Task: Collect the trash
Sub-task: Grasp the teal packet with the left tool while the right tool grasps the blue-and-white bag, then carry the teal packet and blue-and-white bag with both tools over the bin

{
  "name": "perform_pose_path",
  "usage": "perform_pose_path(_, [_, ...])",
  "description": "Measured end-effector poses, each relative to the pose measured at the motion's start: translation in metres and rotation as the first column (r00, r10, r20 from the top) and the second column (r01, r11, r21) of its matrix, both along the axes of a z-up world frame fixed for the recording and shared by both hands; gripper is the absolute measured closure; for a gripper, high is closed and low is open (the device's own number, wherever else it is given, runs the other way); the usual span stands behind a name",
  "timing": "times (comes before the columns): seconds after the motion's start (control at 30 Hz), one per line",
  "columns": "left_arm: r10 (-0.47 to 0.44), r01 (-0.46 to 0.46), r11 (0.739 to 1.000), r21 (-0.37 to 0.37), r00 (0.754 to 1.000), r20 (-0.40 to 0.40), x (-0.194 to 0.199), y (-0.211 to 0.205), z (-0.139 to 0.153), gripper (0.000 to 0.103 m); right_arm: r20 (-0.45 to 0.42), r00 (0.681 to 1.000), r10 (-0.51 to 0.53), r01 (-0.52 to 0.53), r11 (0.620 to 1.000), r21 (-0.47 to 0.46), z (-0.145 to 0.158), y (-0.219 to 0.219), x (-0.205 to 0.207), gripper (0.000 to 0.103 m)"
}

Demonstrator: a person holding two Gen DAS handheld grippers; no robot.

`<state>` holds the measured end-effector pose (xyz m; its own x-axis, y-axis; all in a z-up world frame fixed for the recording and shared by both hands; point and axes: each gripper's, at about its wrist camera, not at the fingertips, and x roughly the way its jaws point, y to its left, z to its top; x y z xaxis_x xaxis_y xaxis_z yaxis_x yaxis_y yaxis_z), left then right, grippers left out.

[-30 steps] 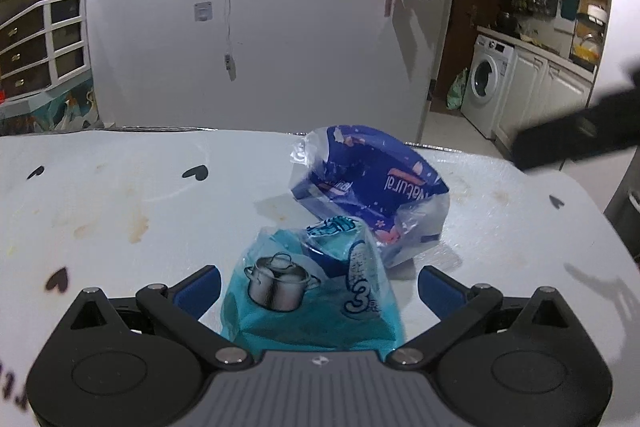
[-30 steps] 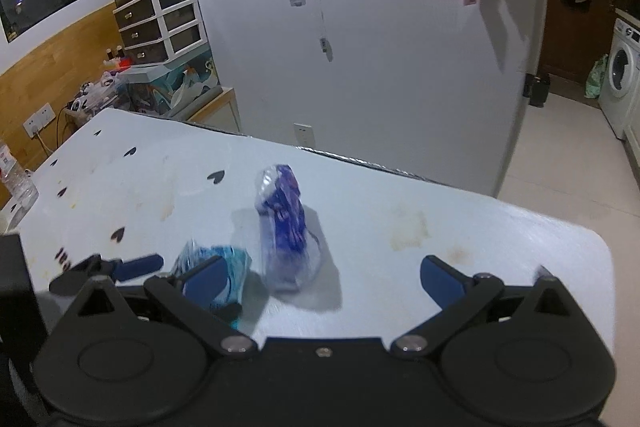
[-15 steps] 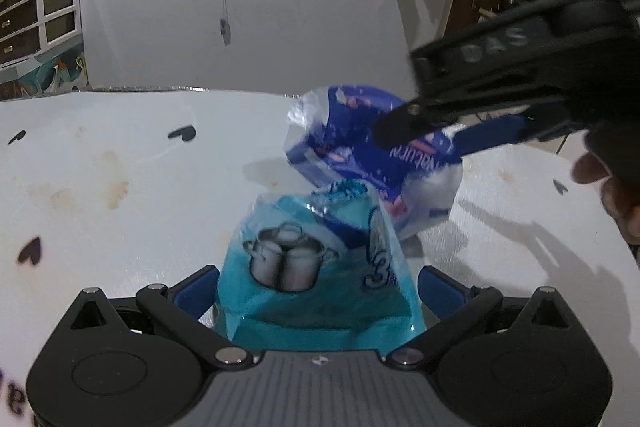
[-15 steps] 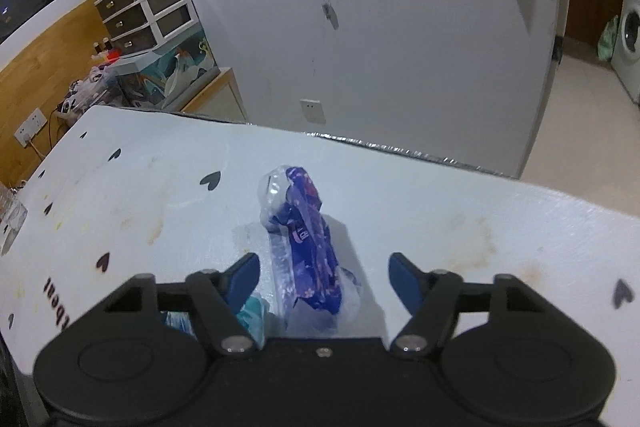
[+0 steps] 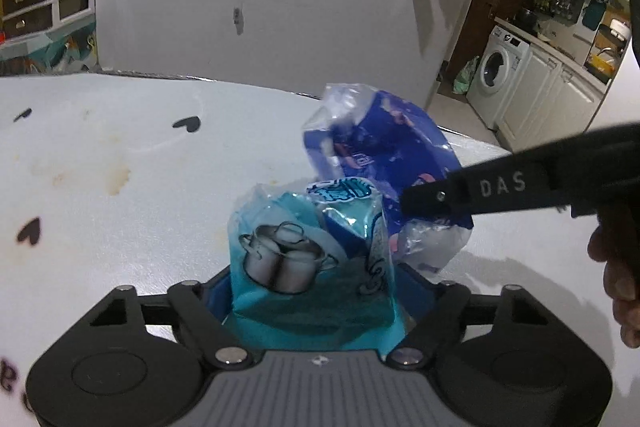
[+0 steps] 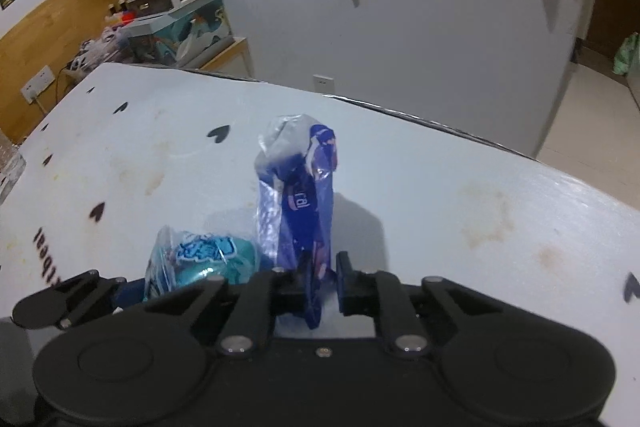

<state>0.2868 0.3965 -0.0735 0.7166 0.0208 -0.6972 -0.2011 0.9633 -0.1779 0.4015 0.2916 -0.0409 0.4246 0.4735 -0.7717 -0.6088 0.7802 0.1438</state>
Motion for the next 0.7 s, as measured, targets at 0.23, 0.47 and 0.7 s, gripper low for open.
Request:
perform_pose_path(0.23, [0.020,-0.020,0.999,-0.046,1.000,0.010,-0.019,-0.006,0.006,0.029,0.006,1.000,-0.020,0.020,1.000,-0.011,0.003,-0.027,-0.014,0.093])
perform_pose_path(0.47, [0.048,-0.046,0.997,-0.059,0.998,0.028,-0.040,-0.013,0.027,0.029,0.004,1.000,-0.026,0.026,0.999,-0.018,0.008,-0.055,-0.043,0.093])
perform_pose_path(0.7, [0.067,-0.066,0.996,-0.053,0.998,0.012,-0.065,-0.024,0.048,0.029,0.037,0.998,-0.055,0.056,0.998,-0.026,0.025,-0.081,-0.075,0.095])
